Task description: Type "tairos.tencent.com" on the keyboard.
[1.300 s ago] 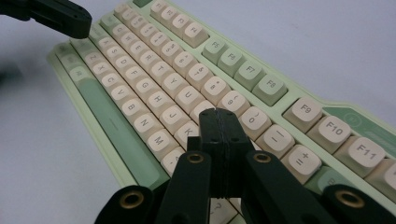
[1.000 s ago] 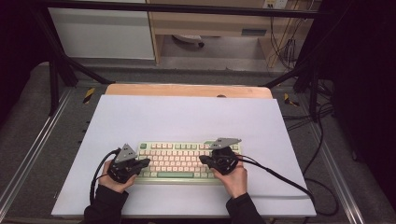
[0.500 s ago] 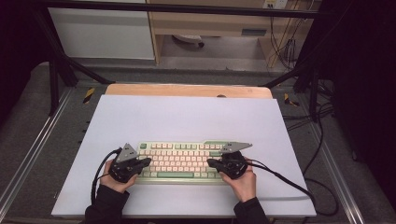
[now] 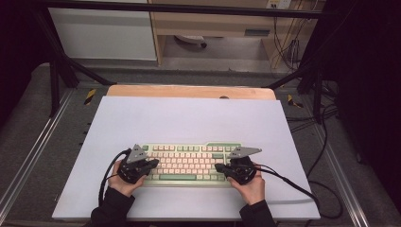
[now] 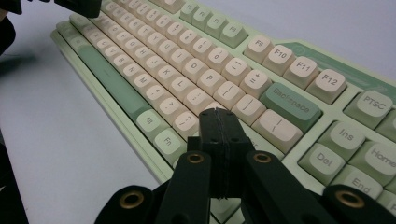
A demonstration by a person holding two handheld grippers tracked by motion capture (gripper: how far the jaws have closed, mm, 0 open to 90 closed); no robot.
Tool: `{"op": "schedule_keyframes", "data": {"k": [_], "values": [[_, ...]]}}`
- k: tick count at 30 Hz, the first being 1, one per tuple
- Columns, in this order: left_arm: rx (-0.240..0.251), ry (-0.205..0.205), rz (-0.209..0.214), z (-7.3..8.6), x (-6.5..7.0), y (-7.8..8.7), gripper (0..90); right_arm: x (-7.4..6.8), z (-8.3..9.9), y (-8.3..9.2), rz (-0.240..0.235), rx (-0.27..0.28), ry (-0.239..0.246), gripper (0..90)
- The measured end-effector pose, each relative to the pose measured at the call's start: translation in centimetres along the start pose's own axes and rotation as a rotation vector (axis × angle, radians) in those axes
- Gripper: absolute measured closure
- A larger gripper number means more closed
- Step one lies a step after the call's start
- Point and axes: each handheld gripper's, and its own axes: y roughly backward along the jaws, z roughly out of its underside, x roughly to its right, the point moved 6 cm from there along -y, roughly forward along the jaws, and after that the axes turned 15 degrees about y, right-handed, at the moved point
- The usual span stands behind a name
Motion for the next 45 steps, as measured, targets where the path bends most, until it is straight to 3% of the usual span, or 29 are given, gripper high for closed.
{"op": "schedule_keyframes", "data": {"k": [25,45], "values": [[-0.020,-0.007,-0.008,0.5,-0.3,-1.1,90.0,-0.2,0.1,-0.2,-0.009,-0.003,0.004,90.0],[0.008,0.010,0.007,0.6,-0.7,0.9,90.0,-0.6,-0.3,-0.9,-0.027,0.020,-0.006,90.0]]}}
